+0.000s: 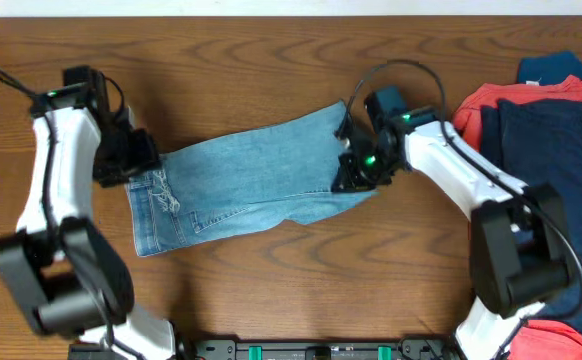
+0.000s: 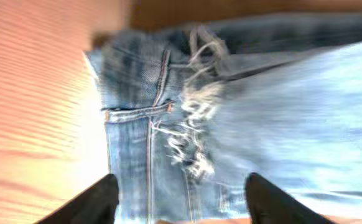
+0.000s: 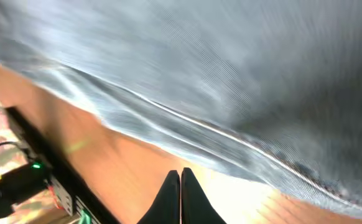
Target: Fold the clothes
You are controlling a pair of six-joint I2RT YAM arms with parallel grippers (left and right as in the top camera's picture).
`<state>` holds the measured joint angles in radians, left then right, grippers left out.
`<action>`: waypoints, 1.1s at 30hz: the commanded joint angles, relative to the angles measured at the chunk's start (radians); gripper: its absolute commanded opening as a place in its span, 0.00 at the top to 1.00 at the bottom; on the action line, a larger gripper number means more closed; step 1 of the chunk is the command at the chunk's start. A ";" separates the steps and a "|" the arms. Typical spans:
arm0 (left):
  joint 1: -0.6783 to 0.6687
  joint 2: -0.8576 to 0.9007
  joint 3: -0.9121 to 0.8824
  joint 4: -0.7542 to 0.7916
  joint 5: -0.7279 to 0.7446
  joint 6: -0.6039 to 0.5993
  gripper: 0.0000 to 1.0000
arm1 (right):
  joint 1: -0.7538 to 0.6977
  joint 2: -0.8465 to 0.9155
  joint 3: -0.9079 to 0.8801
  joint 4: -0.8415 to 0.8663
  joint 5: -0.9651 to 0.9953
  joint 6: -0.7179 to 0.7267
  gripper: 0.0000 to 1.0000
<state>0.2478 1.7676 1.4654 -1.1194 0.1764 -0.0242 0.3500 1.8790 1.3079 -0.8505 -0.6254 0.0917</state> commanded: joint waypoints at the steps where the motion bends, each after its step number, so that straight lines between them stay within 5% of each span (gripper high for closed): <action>1: 0.019 -0.025 0.015 -0.016 -0.006 -0.019 0.31 | -0.003 -0.037 0.018 0.038 -0.055 -0.045 0.94; 5: 0.061 -0.002 -0.008 -0.010 -0.005 -0.041 0.24 | -0.002 -0.009 0.018 0.126 0.012 -0.033 0.96; 9: 0.126 0.037 -0.050 0.045 0.030 -0.035 0.01 | -0.002 0.051 0.018 0.179 0.051 -0.018 0.99; 14: 0.181 0.099 -0.061 0.089 0.211 0.075 0.02 | -0.003 0.154 0.018 0.188 0.053 0.032 0.99; 21: 0.188 0.210 -0.066 0.062 0.240 0.303 0.02 | -0.009 0.262 0.018 0.222 0.053 0.106 0.99; 33: 0.182 0.394 -0.074 0.067 0.256 0.360 0.00 | -0.010 0.264 0.018 0.232 0.053 0.106 0.99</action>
<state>0.4358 2.0750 1.4071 -1.0653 0.3973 0.2905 0.3424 2.0995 1.3231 -0.6262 -0.6151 0.1833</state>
